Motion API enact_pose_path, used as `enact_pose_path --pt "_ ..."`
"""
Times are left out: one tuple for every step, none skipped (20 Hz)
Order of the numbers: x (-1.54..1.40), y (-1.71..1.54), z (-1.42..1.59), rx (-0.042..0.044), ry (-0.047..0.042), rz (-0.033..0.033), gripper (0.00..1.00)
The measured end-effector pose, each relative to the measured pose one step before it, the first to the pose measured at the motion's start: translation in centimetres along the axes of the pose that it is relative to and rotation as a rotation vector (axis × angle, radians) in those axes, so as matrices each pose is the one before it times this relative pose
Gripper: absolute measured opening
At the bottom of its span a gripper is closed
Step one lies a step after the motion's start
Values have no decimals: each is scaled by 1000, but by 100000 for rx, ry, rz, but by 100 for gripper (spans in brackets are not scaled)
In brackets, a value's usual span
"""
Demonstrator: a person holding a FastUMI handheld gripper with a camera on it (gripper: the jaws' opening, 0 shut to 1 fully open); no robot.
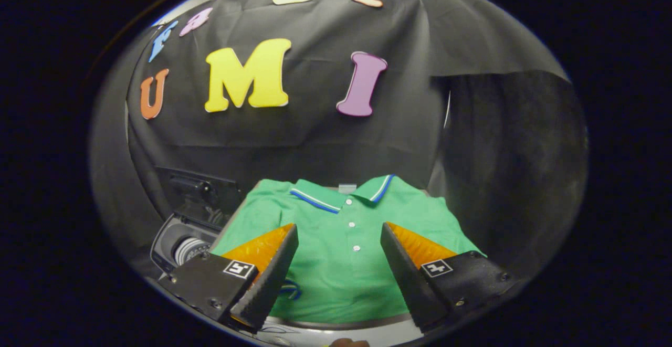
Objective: Put the clothes into the washing machine and then close the washing machine lid.
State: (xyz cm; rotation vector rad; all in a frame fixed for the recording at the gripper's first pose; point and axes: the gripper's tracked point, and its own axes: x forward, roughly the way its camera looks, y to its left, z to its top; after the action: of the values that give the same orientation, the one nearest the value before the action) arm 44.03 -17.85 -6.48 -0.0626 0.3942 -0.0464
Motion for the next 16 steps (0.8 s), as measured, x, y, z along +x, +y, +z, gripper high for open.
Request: enact_pose_path --pt "853 -582 -224 -1648 1517 -962 100" --pt "747 -603 -315 -995 1495 -835 100" --pt "698 -320 -412 -264 2070 -349 100" --pt "672 132 -668 208 2497 100 100" --pt "572 39 -831 187 3527 185 100" --pt "157 -50 -769 823 2666 1310 100" --pt "390 -86 539 2417 -2208 173 100" --pt "-208 -19 -637 2255 2816 1005 100" --pt "280 64 100 4731 437 1261 99" --pt "70 277 137 1712 128 1483 100" --pt "272 146 -395 -2425 1154 854 100" --pt "127 -181 -152 -2305 -442 909 100" --pt "-179 -59 197 -262 490 689 100" --pt "-59 143 -161 1305 1951 804 99" --pt "-150 39 -51 1590 2882 440 98" --pt "-94 192 -15 202 2586 626 95"
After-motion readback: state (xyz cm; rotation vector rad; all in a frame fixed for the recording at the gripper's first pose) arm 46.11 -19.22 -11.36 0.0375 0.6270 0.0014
